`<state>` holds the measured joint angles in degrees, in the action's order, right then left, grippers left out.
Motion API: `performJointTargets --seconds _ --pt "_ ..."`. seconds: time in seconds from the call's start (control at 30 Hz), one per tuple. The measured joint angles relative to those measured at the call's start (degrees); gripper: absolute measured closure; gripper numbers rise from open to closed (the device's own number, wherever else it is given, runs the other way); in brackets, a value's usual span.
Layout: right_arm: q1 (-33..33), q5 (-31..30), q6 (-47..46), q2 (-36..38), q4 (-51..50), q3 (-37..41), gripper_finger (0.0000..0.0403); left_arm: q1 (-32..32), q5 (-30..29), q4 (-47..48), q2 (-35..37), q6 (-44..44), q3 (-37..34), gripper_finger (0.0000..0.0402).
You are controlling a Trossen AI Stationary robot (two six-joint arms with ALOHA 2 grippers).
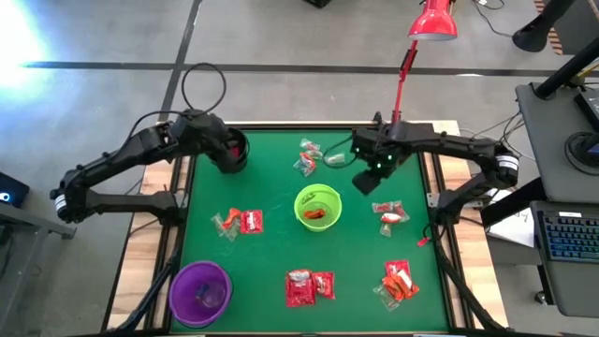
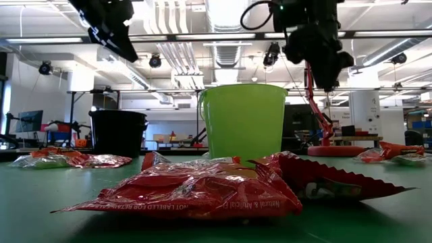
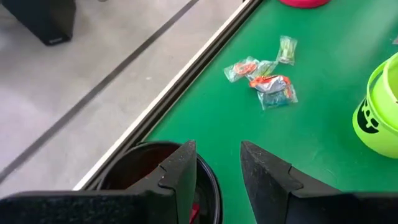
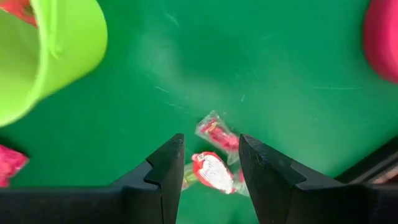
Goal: Sort candy
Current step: Put the orange chocolate into the green bucket
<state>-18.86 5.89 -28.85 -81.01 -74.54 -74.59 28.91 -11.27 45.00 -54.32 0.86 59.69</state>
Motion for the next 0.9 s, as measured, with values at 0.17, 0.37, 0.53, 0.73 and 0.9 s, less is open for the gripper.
performJointTargets --seconds 0.17,0.37,0.53,0.73,0.9 --pt "1.70 -0.04 6.44 -0.01 5.27 5.77 0.0257 0.00 -0.02 0.02 0.74 2.06 0.84 0.0293" --pt "1.74 0.50 14.63 -0.02 6.44 12.18 0.0257 0.00 -0.06 0.00 1.07 2.39 2.14 0.0293" --pt "1.78 0.57 16.98 -0.02 8.05 16.81 0.0257 0.00 -0.11 -0.02 1.07 2.66 3.62 0.0293" --pt "1.74 1.88 18.39 -0.02 9.72 18.50 0.0257 0.00 -0.13 0.21 1.13 2.34 6.37 0.0293" --pt "1.76 4.67 21.50 0.00 11.45 19.93 0.0257 0.01 -0.16 1.43 1.27 0.30 6.59 0.0293"
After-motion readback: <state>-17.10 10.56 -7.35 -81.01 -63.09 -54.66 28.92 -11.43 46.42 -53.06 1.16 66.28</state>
